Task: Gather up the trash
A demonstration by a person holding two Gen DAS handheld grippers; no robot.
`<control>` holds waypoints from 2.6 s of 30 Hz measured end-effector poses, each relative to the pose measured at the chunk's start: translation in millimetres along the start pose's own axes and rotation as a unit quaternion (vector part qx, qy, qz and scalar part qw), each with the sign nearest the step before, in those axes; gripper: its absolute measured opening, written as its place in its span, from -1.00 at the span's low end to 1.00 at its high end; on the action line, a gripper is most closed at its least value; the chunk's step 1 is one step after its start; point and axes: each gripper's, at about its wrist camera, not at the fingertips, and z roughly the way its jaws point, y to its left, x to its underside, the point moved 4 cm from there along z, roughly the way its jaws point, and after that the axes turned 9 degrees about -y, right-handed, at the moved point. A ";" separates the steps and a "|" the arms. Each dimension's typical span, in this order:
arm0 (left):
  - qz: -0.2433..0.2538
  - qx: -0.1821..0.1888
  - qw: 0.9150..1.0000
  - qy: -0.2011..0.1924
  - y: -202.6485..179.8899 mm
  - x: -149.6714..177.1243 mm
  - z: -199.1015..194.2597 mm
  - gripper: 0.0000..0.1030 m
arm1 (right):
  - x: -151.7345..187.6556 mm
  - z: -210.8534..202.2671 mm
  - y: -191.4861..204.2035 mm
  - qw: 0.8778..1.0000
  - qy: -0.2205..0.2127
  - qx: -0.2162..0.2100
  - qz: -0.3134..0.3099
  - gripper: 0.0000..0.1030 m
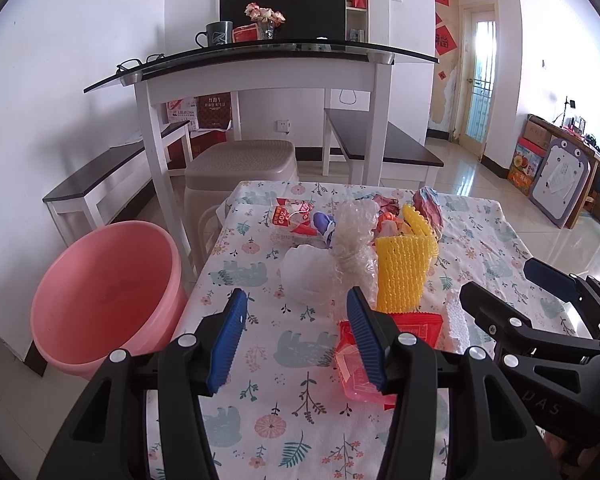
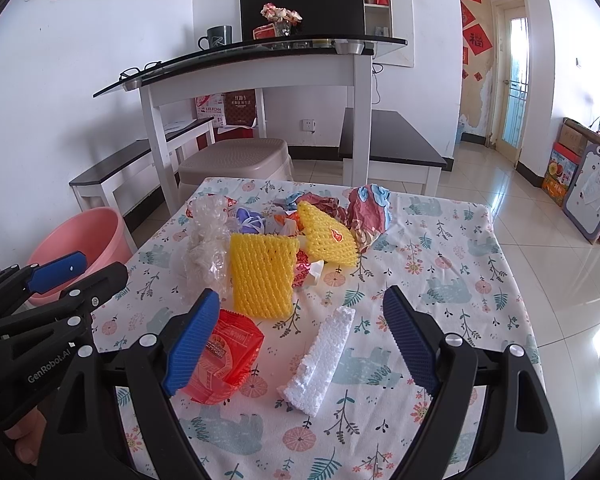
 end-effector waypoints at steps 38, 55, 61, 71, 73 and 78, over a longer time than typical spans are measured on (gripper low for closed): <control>0.005 0.040 0.999 0.017 8.1 13.7 0.1 0.01 | 14.8 -5.3 -12.7 1.000 0.021 -0.012 0.010 0.61; -0.037 0.115 0.991 0.064 8.3 27.3 12.9 0.00 | 37.1 5.1 -19.4 0.998 0.057 -0.038 0.014 0.29; -0.042 0.134 0.989 0.057 -3.6 3.6 31.6 -0.06 | 39.3 9.7 -20.6 0.997 0.064 -0.045 0.018 0.22; -0.039 0.131 0.986 0.094 -26.5 3.4 81.4 -0.15 | 42.6 21.5 -29.1 0.995 0.080 -0.048 0.031 0.17; -0.035 0.126 0.986 0.099 -28.9 4.8 87.8 -0.19 | 43.5 24.2 -31.1 0.995 0.085 -0.049 0.034 0.17; -0.029 0.129 0.986 0.105 -34.4 9.9 93.3 -0.48 | 45.9 27.2 -32.6 0.994 0.090 -0.047 0.035 0.17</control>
